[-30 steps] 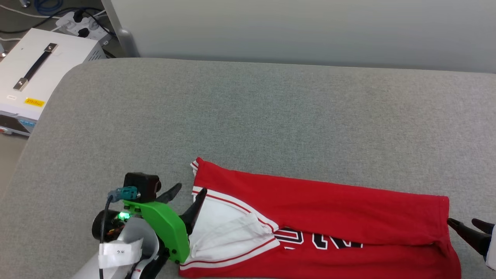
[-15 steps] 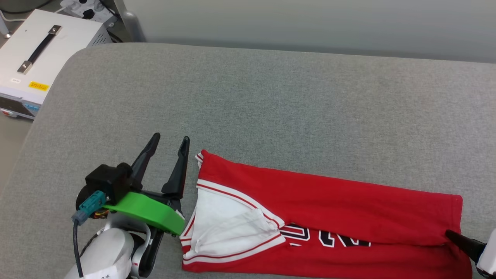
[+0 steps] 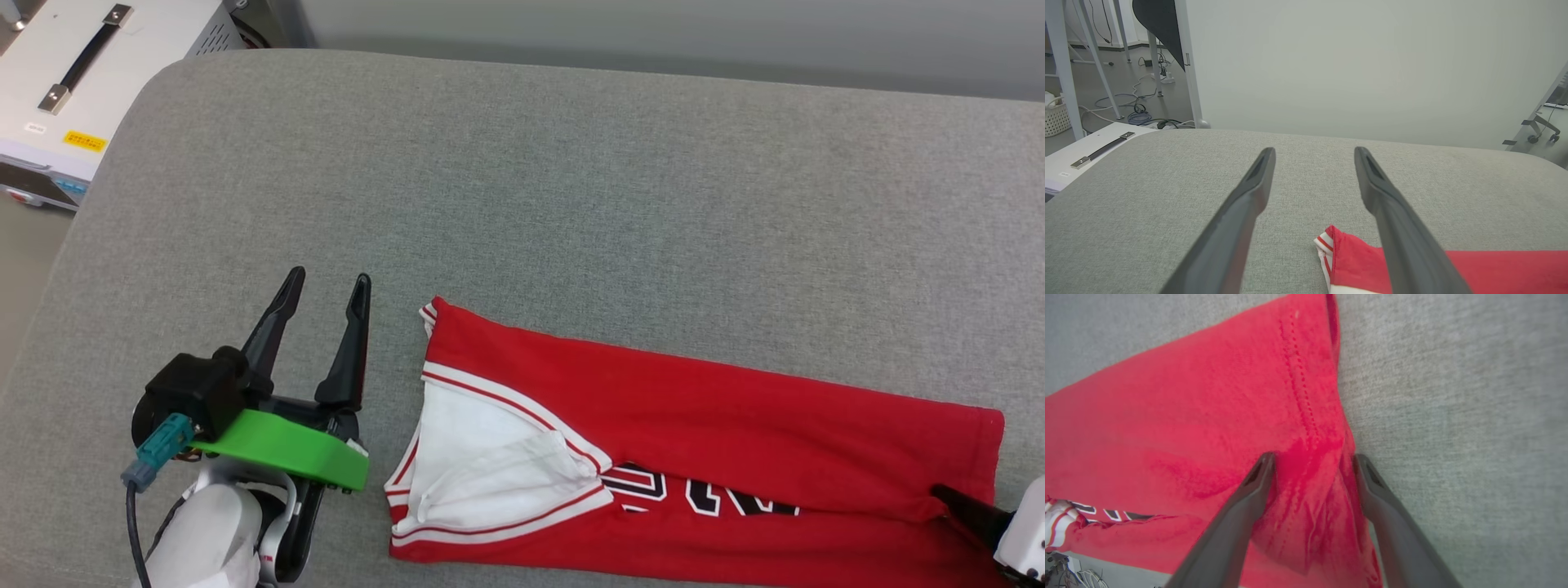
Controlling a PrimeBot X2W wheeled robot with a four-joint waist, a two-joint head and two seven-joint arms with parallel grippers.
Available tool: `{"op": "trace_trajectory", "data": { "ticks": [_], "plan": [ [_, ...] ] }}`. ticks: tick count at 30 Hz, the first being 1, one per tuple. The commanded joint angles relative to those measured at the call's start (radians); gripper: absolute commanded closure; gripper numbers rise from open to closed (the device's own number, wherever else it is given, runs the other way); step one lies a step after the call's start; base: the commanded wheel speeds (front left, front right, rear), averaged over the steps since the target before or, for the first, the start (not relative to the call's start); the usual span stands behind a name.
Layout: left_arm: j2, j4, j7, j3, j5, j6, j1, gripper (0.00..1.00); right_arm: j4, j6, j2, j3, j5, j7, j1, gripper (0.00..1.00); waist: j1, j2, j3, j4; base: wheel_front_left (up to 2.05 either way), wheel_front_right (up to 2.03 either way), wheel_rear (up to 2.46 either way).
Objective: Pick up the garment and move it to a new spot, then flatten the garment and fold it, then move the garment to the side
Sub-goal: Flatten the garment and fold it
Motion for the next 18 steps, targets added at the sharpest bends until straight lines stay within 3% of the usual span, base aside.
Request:
{"op": "trace_trajectory", "data": {
  "ticks": [1,10,11,12,13,14,18],
  "plan": [
    [-0.011,0.004,-0.006,0.01,0.011,-0.01,0.017,0.0,0.036,-0.001,0.029,0.036,0.014,-0.004,-0.005,0.0,0.0,0.0,-0.001,0.002,0.0,0.0,0.0],
    [-0.043,0.035,-0.006,0.048,0.044,-0.05,0.026,0.0,0.057,-0.001,0.04,0.127,0.082,-0.031,-0.013,0.0,0.0,0.0,-0.021,-0.004,0.0,0.0,0.0],
    [-0.046,0.037,-0.006,0.051,0.046,-0.052,0.027,0.0,0.06,-0.001,0.037,0.131,0.083,-0.034,-0.013,0.19,0.0,0.0,-0.024,-0.005,0.0,0.0,0.0],
    [-0.05,0.04,-0.006,0.055,0.049,-0.055,0.027,0.0,0.065,-0.001,0.033,0.135,0.084,-0.037,-0.012,0.6,0.0,0.0,-0.026,-0.006,0.0,0.0,0.0],
    [-0.052,0.042,-0.006,0.057,0.05,-0.057,0.028,0.0,0.068,-0.001,0.03,0.138,0.085,-0.04,-0.012,0.89,0.0,0.0,-0.029,-0.006,0.0,0.0,0.0],
    [-0.056,0.044,-0.006,0.061,0.053,-0.059,0.028,0.0,0.071,-0.001,0.025,0.14,0.086,-0.047,-0.012,1.0,0.0,0.0,-0.031,-0.007,0.0,0.0,0.0],
    [-0.068,0.054,-0.006,0.068,0.061,-0.067,0.033,0.0,0.084,-0.001,0.002,0.142,0.083,-0.075,-0.008,1.0,0.0,0.0,-0.041,-0.011,0.0,0.0,0.0]
  ]
}}
